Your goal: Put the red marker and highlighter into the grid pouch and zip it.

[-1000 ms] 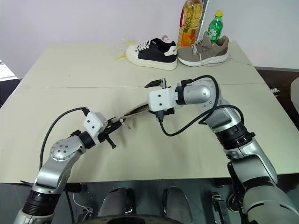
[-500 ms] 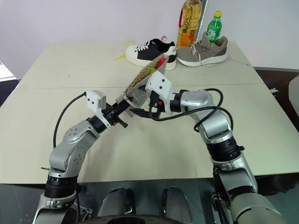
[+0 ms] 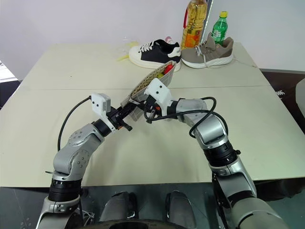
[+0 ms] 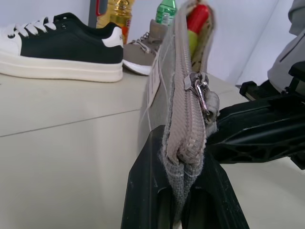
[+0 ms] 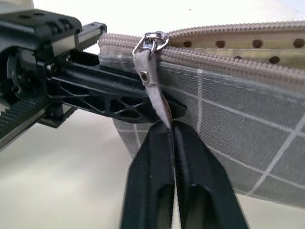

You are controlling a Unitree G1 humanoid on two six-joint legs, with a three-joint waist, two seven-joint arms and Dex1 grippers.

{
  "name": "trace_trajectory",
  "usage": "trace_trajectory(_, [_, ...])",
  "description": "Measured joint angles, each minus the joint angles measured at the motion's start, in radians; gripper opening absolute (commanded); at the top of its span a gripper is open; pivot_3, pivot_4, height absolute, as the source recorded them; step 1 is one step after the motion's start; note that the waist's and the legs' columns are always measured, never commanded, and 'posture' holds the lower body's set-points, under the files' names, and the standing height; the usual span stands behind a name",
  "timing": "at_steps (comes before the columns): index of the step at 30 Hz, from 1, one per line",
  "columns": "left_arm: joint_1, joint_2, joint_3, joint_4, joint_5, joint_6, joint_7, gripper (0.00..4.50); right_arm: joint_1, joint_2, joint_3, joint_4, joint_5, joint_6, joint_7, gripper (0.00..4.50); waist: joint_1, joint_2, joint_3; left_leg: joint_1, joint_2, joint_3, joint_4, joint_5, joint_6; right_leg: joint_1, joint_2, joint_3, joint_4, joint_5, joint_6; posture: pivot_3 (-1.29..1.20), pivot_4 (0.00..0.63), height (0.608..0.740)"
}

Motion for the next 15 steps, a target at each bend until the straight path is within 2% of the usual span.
trace_trajectory(7, [0.050,0.150,-0.038,0.043,0.155,-0.156,-0.044,0.00,-0.111,-0.151,-0.062,0.150,-0.035,-0.129,0.008,0.01,0.000,0.000,0.000,0.000,0.000,0.001,-0.001,0.000,0.000,-0.001,0.000,0.000,-0.001,0.000,0.000,0.00,0.150,0.705])
trace_trajectory(15, [0.110,0.225,-0.038,0.042,0.207,-0.283,-0.098,0.00,-0.169,-0.265,-0.078,0.354,-0.129,-0.274,-0.002,0.01,-0.001,0.001,0.001,0.000,0.000,0.001,-0.002,0.000,0.000,-0.002,0.000,0.000,-0.001,0.000,0.000,0.00,0.150,0.705])
